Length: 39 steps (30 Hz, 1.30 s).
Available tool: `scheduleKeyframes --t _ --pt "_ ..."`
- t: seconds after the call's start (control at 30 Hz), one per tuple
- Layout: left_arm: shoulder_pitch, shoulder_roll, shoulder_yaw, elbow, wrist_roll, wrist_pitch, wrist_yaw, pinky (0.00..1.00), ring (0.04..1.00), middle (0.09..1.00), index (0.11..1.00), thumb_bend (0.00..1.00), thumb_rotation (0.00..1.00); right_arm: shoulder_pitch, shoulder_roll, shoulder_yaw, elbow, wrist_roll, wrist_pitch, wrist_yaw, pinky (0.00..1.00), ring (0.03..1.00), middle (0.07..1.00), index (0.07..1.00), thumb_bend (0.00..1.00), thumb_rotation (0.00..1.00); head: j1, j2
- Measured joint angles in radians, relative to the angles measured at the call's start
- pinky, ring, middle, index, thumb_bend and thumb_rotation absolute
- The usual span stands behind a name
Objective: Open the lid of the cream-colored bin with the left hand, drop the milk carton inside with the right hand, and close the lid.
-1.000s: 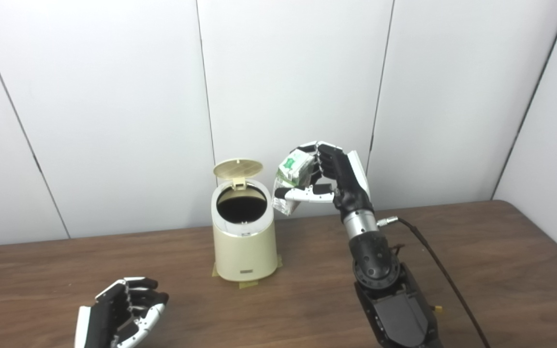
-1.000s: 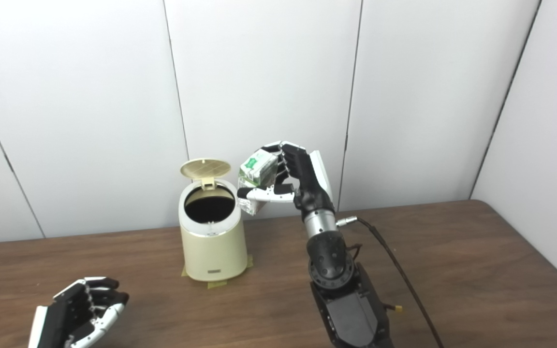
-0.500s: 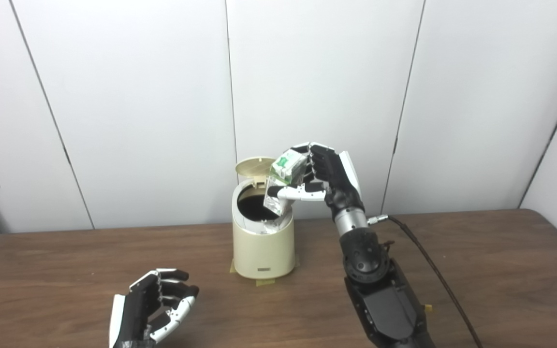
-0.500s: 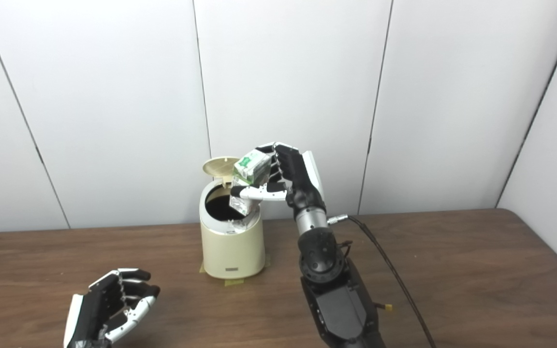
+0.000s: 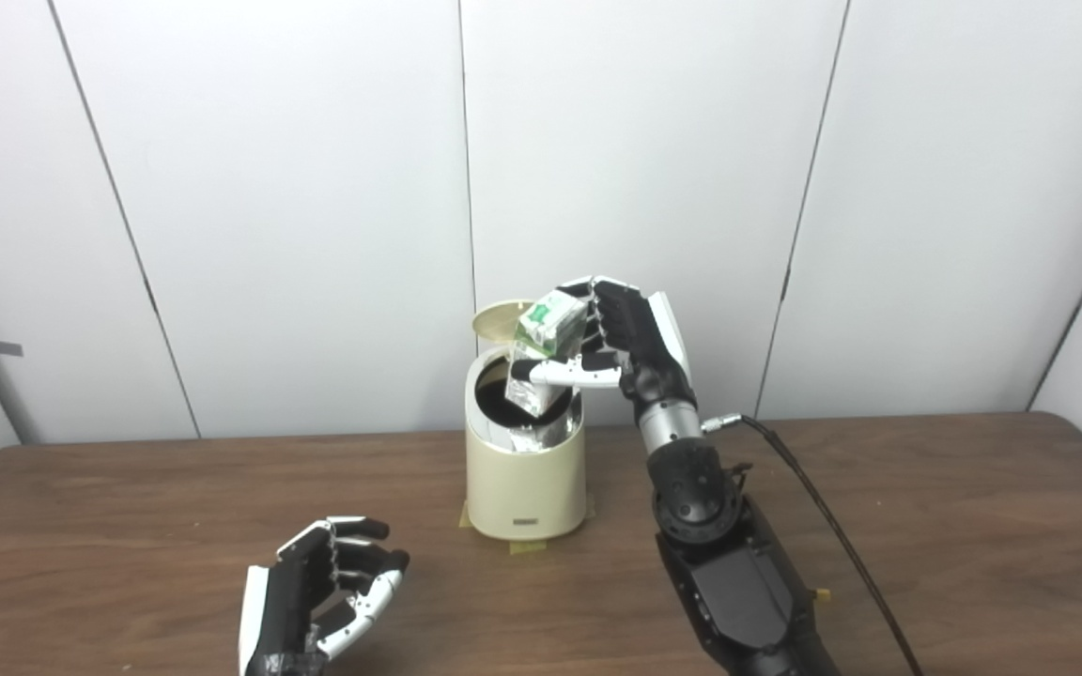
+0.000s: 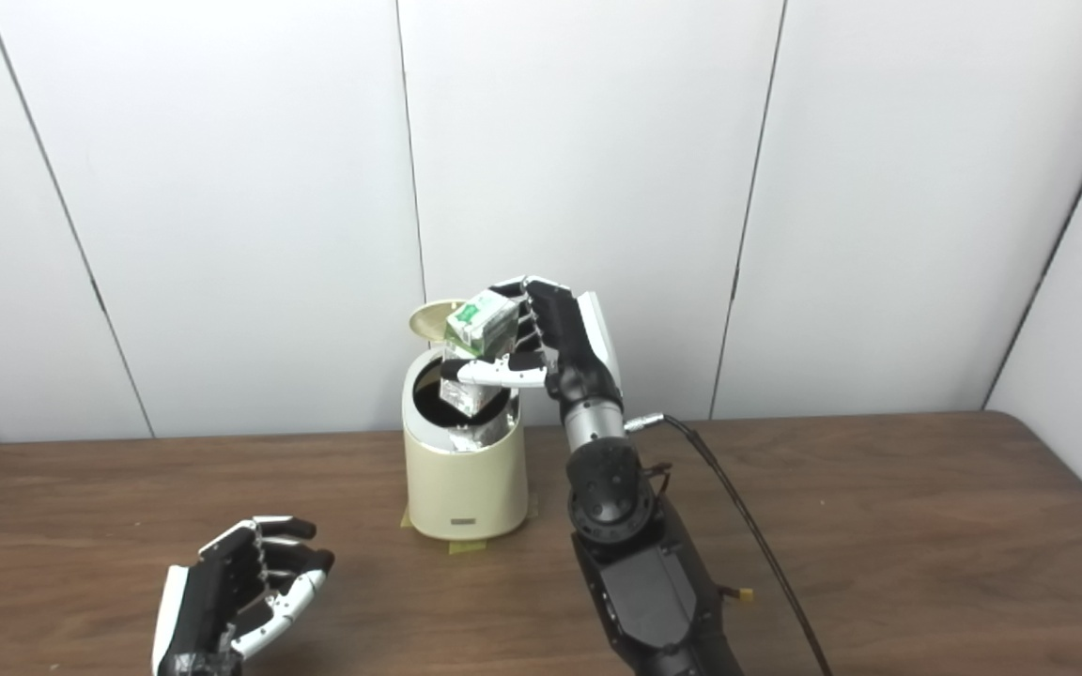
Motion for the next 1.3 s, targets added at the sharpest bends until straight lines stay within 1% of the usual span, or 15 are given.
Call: scheduleKeyframes --t 0.37,0.47,0.53,0.7,1.03,1.13,1.2,1.23,1.27,1.3 --pt "0.0 -0.01 -0.004 -0.007 0.0 0.006 0.002 0.42 0.493 0.455 0.538 0.51 0.0 -0.019 0.0 0.012 0.043 -0.001 -0.035 -0.008 0.29 0.349 0.45 0.514 0.53 0.0 0.012 0.014" --pt "0.0 -0.012 -0.005 -0.009 0.0 0.008 0.003 0.41 0.487 0.455 0.538 0.51 0.0 -0.036 0.0 0.012 0.081 0.0 -0.058 -0.018 0.29 0.35 0.446 0.516 0.53 0.0 0.018 0.017" --pt "0.0 -0.013 -0.006 -0.011 0.0 0.008 0.003 0.4 0.487 0.458 0.535 0.51 0.0 -0.046 -0.001 0.014 0.11 0.0 -0.087 -0.025 0.29 0.35 0.444 0.517 0.53 0.0 0.021 0.018" --pt "0.0 -0.015 -0.006 -0.029 -0.004 0.008 0.002 0.39 0.487 0.461 0.532 0.51 0.0 -0.069 -0.001 0.015 0.16 0.0 -0.121 -0.042 0.3 0.354 0.445 0.517 0.53 0.0 0.025 0.021" --pt "0.001 -0.015 -0.006 -0.037 -0.005 0.016 0.002 0.41 0.494 0.461 0.531 0.51 0.0 -0.07 0.0 0.016 0.187 0.0 -0.145 -0.062 0.3 0.354 0.444 0.516 0.52 0.0 0.026 0.031" --pt "0.002 -0.015 -0.009 -0.045 -0.004 0.023 0.002 0.42 0.497 0.459 0.534 0.51 0.0 -0.064 0.0 0.02 0.193 -0.001 -0.144 -0.059 0.31 0.379 0.459 0.508 0.53 0.0 0.026 0.034" --pt "0.002 -0.015 -0.011 -0.05 -0.003 0.03 0.002 0.42 0.495 0.457 0.537 0.51 0.0 -0.059 -0.005 0.035 0.193 -0.006 -0.144 -0.042 0.36 0.44 0.474 0.507 0.53 0.0 0.026 0.034" --pt "0.002 -0.015 -0.012 -0.055 -0.002 0.034 0.002 0.42 0.497 0.457 0.537 0.51 0.0 -0.058 -0.016 0.052 0.194 -0.013 -0.144 -0.026 0.41 0.514 0.578 0.588 0.68 0.03 0.026 0.034" --pt "0.002 -0.015 -0.013 -0.059 -0.002 0.036 0.002 0.43 0.499 0.456 0.538 0.51 0.0 -0.057 -0.026 0.069 0.196 -0.019 -0.144 -0.009 0.45 0.56 0.643 0.639 0.78 0.05 0.028 0.035" --pt "0.002 -0.015 -0.013 -0.06 -0.002 0.037 0.001 0.42 0.498 0.456 0.537 0.51 0.0 -0.057 -0.032 0.079 0.196 -0.027 -0.145 -0.001 0.46 0.599 0.69 0.671 0.83 0.08 0.028 0.035"
